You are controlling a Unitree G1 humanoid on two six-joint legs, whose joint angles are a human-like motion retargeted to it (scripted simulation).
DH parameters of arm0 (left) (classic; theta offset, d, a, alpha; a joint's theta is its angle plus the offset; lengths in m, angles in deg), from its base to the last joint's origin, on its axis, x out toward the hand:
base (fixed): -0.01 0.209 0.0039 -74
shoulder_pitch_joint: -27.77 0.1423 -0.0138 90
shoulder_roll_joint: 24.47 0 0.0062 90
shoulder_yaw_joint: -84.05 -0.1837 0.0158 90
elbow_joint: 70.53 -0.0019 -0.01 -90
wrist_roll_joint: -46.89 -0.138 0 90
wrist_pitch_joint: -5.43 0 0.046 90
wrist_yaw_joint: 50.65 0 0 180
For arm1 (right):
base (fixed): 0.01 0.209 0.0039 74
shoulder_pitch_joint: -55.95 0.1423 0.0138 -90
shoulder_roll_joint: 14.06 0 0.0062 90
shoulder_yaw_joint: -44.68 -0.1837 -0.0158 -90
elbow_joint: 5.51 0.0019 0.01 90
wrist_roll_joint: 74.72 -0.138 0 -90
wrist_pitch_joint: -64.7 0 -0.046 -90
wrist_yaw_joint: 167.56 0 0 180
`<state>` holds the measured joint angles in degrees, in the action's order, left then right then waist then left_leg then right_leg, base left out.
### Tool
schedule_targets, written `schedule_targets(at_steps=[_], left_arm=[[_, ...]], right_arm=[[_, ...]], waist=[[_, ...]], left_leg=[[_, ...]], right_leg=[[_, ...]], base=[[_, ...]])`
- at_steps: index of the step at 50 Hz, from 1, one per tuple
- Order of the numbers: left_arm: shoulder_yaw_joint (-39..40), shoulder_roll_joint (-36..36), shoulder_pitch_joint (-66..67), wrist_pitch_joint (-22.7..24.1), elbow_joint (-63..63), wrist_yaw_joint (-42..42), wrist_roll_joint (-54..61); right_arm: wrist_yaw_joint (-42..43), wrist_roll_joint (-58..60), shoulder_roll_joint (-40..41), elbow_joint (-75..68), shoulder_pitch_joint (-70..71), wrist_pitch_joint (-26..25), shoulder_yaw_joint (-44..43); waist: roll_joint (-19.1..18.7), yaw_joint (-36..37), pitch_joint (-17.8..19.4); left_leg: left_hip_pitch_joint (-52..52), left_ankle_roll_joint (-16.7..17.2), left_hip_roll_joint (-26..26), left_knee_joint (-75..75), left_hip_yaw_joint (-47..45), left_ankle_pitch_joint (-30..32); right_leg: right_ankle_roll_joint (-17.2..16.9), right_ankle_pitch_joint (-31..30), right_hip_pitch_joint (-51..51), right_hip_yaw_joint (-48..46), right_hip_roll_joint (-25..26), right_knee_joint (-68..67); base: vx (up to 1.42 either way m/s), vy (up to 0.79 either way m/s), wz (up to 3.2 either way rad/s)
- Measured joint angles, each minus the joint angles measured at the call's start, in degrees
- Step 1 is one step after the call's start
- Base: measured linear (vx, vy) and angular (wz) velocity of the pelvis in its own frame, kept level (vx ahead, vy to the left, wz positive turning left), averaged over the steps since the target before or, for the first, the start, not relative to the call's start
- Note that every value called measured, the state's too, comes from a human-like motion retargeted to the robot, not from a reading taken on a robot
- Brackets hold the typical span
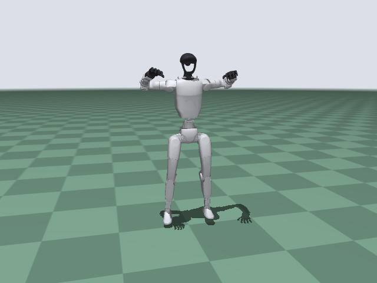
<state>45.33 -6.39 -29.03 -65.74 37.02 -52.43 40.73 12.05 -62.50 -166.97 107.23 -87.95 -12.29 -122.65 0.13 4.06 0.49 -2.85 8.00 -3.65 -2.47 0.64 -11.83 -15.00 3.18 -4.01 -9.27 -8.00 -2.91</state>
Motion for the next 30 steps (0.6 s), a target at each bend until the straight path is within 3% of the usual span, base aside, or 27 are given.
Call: schedule_targets(at_steps=[13,30], left_arm=[[8.1,1.2,7.9,-0.2,1.4,0.0,0.1],[10.9,1.0,10.0,0.0,2.4,-0.9,0.7]], right_arm=[[0.1,-0.3,-0.5,0.1,3.3,0.0,3.4],[-0.6,-1.0,-2.2,0.0,4.1,-0.3,3.9]], waist=[[0.3,-0.5,-0.4],[0.4,-1.1,-0.3]], left_leg=[[0.1,-0.3,-0.2,0.0,-0.3,-0.1],[0.1,0.0,-0.1,0.0,-0.1,0.0]], right_leg=[[0.0,0.8,1.8,0.2,-0.1,-2.9],[0.0,-0.1,0.1,0.2,0.1,0.2]], base=[[0.00,0.00,0.00],[0.00,0.00,0.00]])
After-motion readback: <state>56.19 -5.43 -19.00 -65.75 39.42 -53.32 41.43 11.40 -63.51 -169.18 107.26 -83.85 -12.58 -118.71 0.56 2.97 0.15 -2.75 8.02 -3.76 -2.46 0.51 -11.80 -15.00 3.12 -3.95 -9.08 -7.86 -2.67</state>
